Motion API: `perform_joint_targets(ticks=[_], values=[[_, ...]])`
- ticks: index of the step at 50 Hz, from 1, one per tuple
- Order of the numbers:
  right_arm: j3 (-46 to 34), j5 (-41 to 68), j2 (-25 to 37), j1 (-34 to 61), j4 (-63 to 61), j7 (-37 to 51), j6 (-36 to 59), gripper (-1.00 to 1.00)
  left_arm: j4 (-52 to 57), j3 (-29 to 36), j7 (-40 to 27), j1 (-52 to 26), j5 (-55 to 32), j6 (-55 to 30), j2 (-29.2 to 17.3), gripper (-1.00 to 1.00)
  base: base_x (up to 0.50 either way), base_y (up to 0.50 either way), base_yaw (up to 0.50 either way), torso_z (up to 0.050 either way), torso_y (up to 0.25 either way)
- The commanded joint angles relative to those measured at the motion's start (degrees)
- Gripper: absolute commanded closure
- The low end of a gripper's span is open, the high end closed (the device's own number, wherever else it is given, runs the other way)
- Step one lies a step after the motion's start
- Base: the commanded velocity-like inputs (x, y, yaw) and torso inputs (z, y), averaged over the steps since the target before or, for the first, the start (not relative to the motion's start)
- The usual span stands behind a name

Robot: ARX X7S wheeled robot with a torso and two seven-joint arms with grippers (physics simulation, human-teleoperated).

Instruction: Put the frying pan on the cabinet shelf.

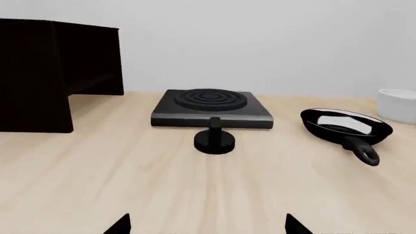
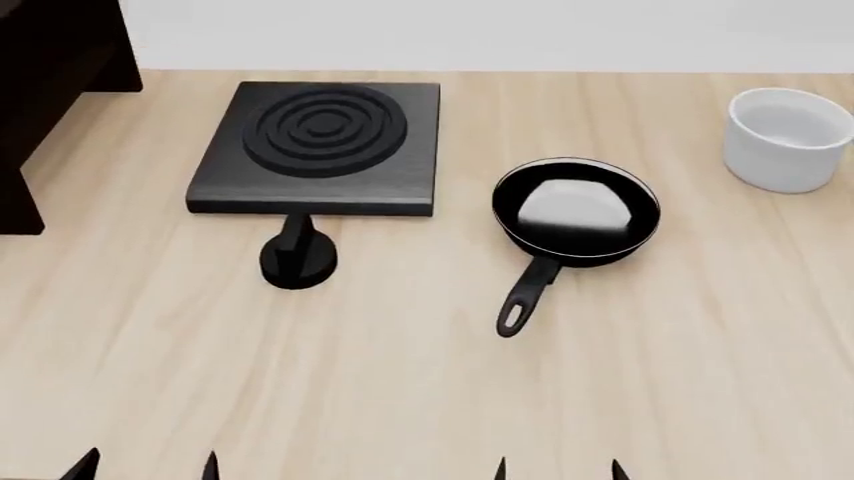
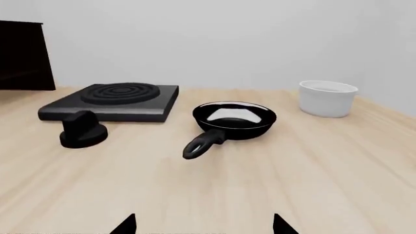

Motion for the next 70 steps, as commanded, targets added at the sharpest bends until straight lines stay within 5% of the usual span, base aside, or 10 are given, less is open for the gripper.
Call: perform_joint_targets(ticks=[1,28,30,60,70], values=[[-1.0,0.5,0.8,0.0,0.1,1.0,-0.1,-1.00,0.3,1.3,-0.7,0.1,-0.5,-0.2,-0.9,-1.00,0.00,0.00,0.00,0.050,0.000],[-1.9,2.2,1.9,0.0,-0.5,2.8,-0.9,-1.00,2.4,2.1,-2.7,-0.3,-4.2,-4.4,-1.8,-1.00,0.00,0.00,0.00,0.027,0.000],[4.4,-3.5,-3.6,-0.5,0.2,-3.3,-1.2,-1.00,3.2,-3.4,2.9,0.2,-0.6,-5.9,3.1,-1.00,0.00,0.00,0.00,0.000,0.000],[1.9,1.4,0.4,-0.8,-5.3,0.7,4.1,-1.00,6.5,2.1,-1.6,0.7,1.8,-8.4,-0.7,-1.00,0.00,0.00,0.00,0.000,0.000],[3.2,4.0,3.4,-0.5,-21.3,2.1,16.9,-1.00,21.5,-0.1,-1.8,1.4,-2.3,-20.1,-3.9,-1.00,0.00,0.00,0.00,0.000,0.000]])
